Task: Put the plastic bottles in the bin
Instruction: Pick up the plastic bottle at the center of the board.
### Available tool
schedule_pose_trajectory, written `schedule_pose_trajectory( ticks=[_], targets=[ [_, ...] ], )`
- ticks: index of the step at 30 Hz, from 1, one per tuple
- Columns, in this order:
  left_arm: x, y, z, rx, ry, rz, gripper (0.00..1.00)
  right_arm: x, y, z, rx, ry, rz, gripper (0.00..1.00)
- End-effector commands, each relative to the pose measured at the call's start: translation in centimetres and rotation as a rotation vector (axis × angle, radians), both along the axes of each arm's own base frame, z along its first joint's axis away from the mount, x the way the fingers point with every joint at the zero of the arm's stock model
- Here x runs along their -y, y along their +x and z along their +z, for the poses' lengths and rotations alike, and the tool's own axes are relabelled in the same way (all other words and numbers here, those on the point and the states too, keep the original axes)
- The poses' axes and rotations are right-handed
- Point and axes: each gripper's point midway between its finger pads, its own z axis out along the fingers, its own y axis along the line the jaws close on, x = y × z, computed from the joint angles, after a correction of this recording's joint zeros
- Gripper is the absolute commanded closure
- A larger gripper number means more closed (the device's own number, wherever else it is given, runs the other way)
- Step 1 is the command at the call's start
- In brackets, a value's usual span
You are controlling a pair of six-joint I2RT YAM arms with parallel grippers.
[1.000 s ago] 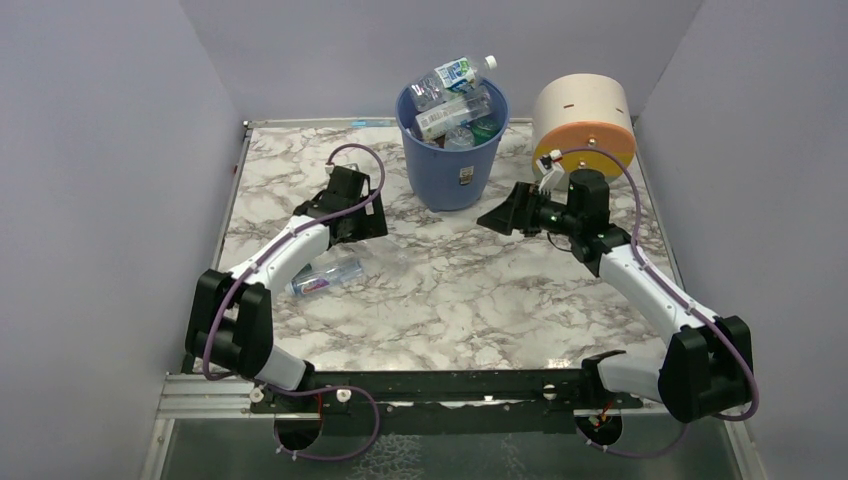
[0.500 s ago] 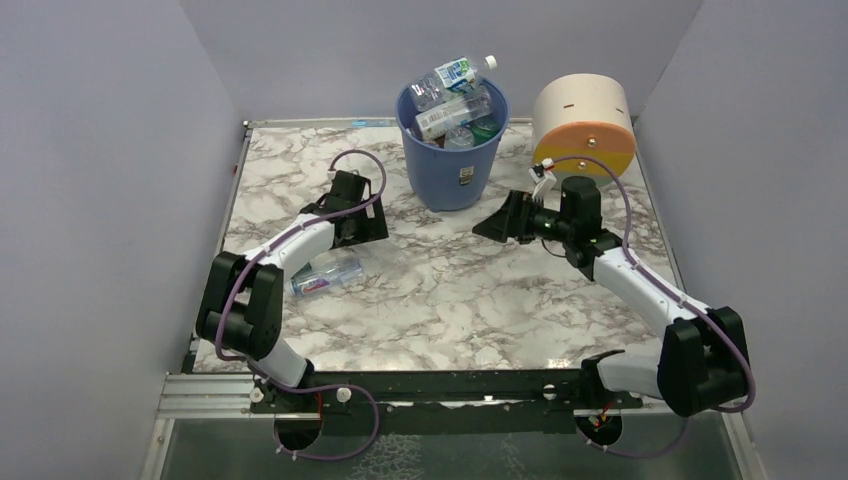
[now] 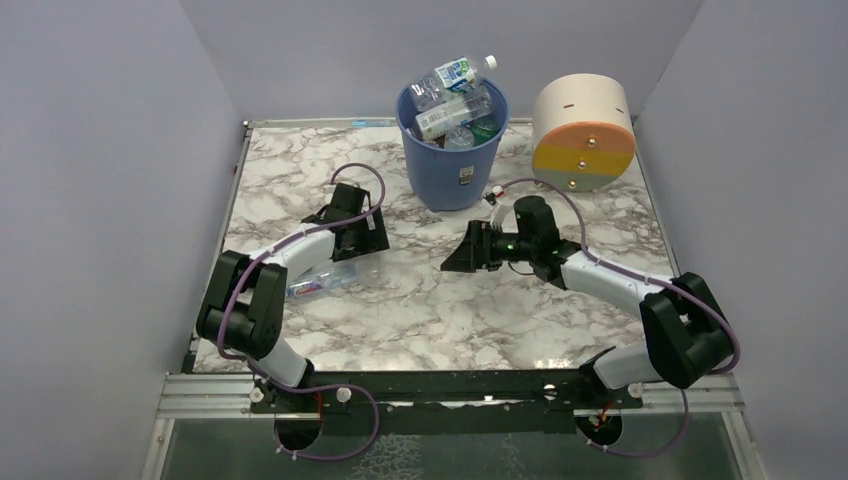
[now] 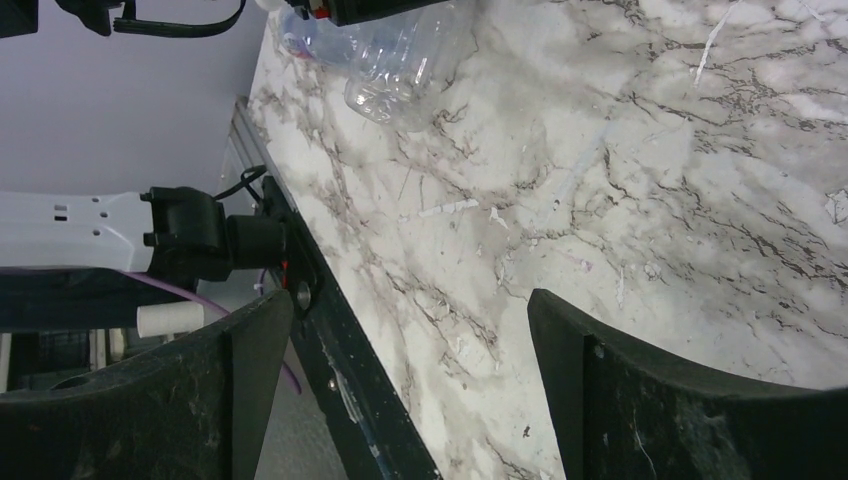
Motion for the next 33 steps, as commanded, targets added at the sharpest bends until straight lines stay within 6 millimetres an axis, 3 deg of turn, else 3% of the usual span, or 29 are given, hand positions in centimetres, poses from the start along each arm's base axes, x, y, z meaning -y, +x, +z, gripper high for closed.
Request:
schedule_pose_trajectory(
  ticks=[1,10,22,33],
  targets=[
    [1.1,0.8,-0.1,0.019,-0.05,-0.009,0.11,-0.4,0.9,0.4,0.04,0.005,-0.018,0.1],
    [2.8,1.8,1.2,0.061,-0.112,-0.045,0.34,-0.4,1.2,0.6,0.047,-0.012,-0.023,0.1],
    [7.1,1.4,8.3,0.209,-0.301,-0.189,0.37,-1.0,1.9,2.8,0.053,0.01,-0.026,0.1],
    [11.4,-2.0,13.9,0.323,-0.494,-0.408,0.37,-0.6,5.3,6.3,0.103,-0.061,-0.142,0.1]
  ],
)
